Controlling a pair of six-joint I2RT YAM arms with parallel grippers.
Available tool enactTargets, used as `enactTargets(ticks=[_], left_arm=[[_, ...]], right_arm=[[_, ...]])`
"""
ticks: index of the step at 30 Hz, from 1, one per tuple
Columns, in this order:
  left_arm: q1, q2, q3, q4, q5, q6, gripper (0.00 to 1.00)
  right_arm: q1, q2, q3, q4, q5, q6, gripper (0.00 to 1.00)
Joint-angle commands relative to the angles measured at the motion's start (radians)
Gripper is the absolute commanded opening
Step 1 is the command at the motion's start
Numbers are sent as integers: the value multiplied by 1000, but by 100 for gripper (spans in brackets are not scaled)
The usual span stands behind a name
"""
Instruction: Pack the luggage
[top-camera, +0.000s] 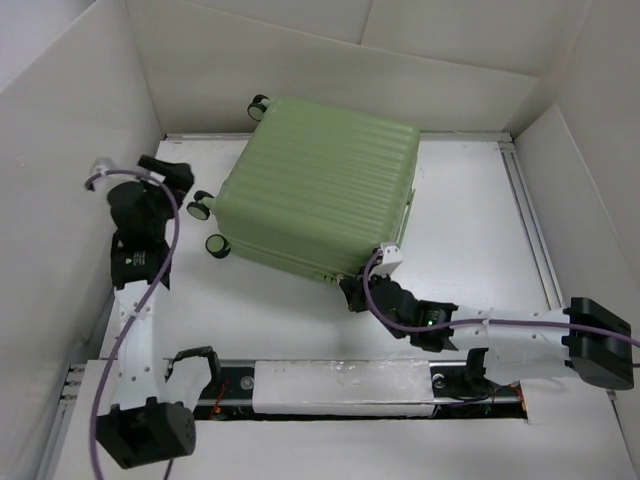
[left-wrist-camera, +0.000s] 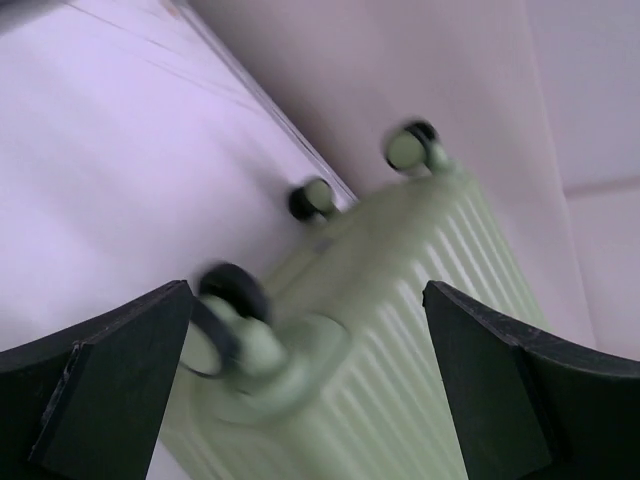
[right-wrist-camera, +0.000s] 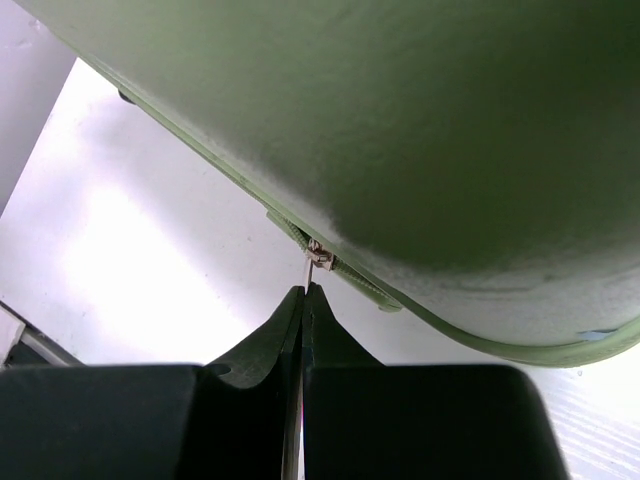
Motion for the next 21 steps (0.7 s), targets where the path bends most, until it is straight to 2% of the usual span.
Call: enactTargets(ticks=[1,4,6,9,10,12,14,20,21], left_arm=[[228,-25,-49,-28,282,35,100],[250,22,-90,14,320,10,100],[311,32,-116,50,375,0,100],[322,126,-126,113,472,-16,100],[322,162,-126,123,559,-16,100],[322,237,-126,188,622,-25,100],[322,247,-161,308,690,-52,100],[277,295,-170,361,693,-75,100],[277,295,-179,404,702,-86,93]], right_arm=[[14,-11,53,47,-87,11,0],[14,-29,53,38,-87,2,0],[14,-50,43,37,-87,2,0],[-5,-60,33,27,-105,-8,0],[-18,-70,33,27,-105,-17,0],[-33,-70,33,27,-137,-17,0],[-45,-80,33,27,-149,-26,0],[-102,-80,33,27,-189,-37,0],[-117,-80,42,27,-189,-46,0]])
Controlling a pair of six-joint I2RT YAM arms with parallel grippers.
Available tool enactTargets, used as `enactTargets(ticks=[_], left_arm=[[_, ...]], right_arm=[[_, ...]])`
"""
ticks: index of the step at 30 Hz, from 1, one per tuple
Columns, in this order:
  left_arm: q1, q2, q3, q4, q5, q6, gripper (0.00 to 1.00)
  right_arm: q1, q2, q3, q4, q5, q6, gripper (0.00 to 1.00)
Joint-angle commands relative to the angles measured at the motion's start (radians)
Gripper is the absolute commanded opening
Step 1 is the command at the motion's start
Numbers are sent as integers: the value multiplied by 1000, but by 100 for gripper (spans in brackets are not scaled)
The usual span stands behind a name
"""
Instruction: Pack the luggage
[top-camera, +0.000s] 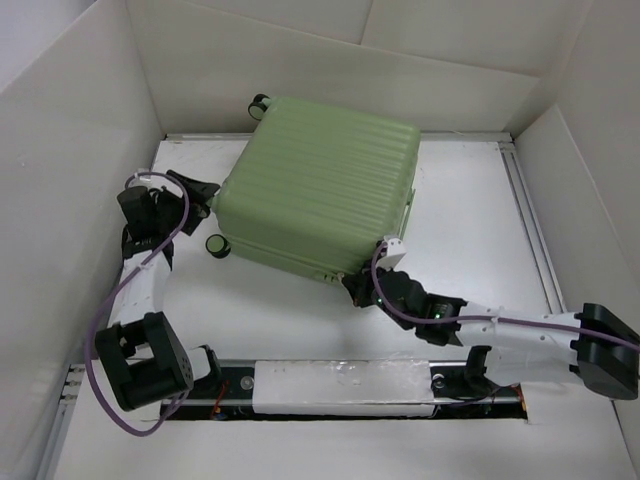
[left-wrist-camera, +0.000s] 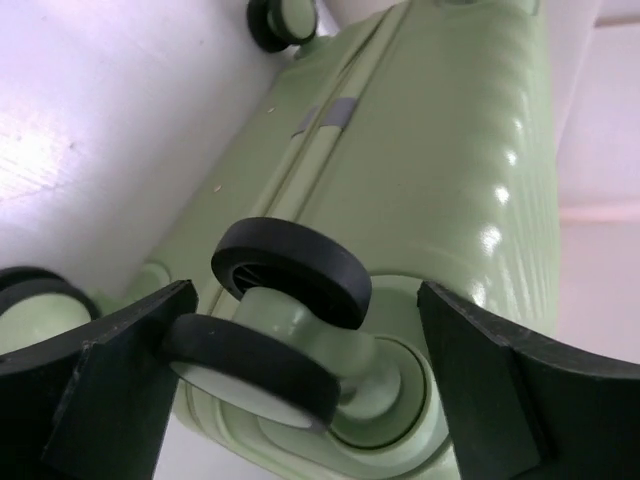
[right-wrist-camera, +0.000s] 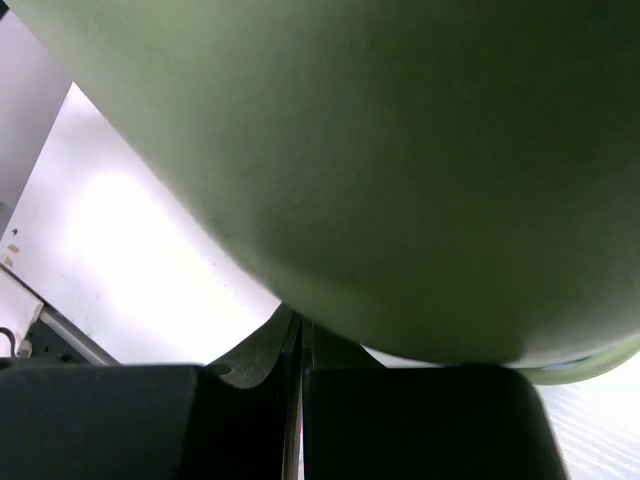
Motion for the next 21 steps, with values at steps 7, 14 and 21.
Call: enactTargets(ticks=[7,14,21], left_arm=[[-26,-9,-60,307,127,-79,19],[-245,-136,-184,389,52,-79,0],[-584,-337,-367,404,-132,-99,0]], right_arm=[[-141,-44,43,58,-147,-46,0],[-343,-35,76,38,-293,-117,0],[-580,-57,118,-59,-465,-198,0]])
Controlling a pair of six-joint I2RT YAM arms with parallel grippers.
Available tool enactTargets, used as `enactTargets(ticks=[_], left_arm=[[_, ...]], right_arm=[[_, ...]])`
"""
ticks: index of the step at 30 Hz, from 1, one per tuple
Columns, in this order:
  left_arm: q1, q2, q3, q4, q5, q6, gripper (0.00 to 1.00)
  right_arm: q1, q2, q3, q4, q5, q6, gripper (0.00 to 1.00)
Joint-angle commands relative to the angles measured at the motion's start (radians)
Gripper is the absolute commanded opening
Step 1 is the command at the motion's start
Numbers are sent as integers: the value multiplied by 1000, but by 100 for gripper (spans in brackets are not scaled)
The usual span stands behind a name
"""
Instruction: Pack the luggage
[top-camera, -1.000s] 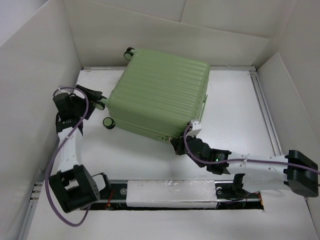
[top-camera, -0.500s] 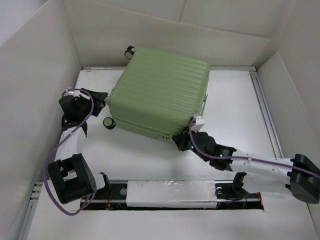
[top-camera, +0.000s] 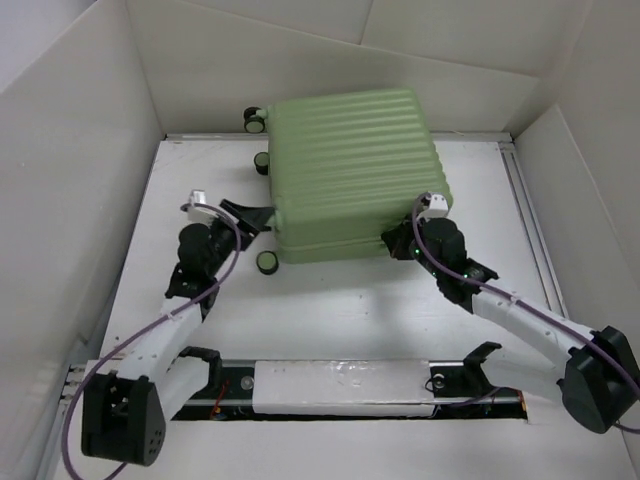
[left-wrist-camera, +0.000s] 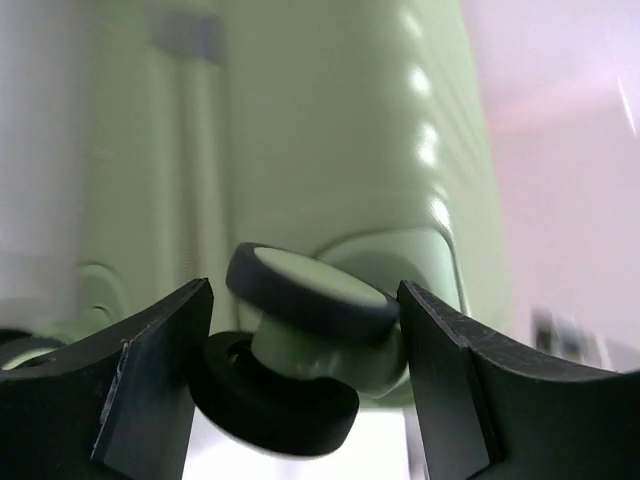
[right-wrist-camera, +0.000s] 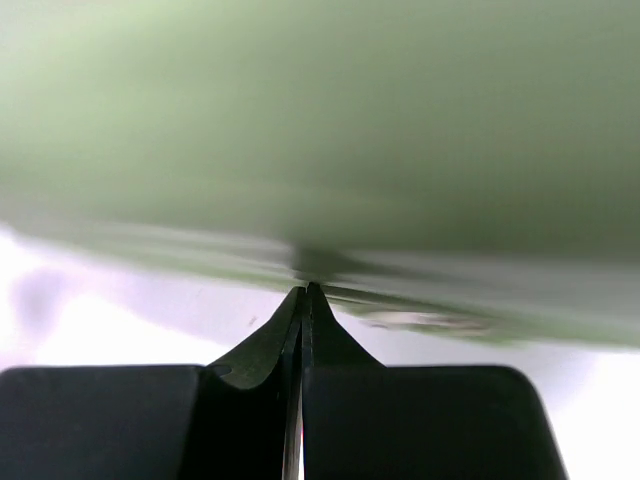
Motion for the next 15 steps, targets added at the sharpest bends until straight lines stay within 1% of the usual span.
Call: enactTargets(ticks=[1,2,3,4,5,7,8,10,11,12,15], left_arm=[[-223,-91,-67,72,136,48,0],[-287,-123,-78,72,116,48,0],[-321,-136,-90,72,76,37,0],[-350,-146,-112,72,58,27,0],[-386,-160,-112,72,45,26,0],[-386,-176,-124,50,25,26,0],[-386,-186,-124,17,4,48,0],[-386,-226,-95,-58,-59,80,0],[-386,-251,-86,-97,-68,104,0],[-386,-261,-69,-117,-79,114,0],[-377,-292,-57,-158,-99,123,0]], right_arm=[[-61,-19,33,17,-124,-59,0],[-71,-33,18,17,-134,-47,0],[-55,-42,-4,33,-135,-12,0],[-38,-42,-60,59,-135,8,0],[-19,-52,-86,114,-124,23,0],[34,-61,-119,124,-81,37,0],[45,-79,-119,113,-26,37,0],[45,-128,-119,6,12,24,0],[45,-180,-90,-87,72,8,0],[45,-209,-90,-120,107,8,3],[10,-288,-90,-198,203,-1,19]])
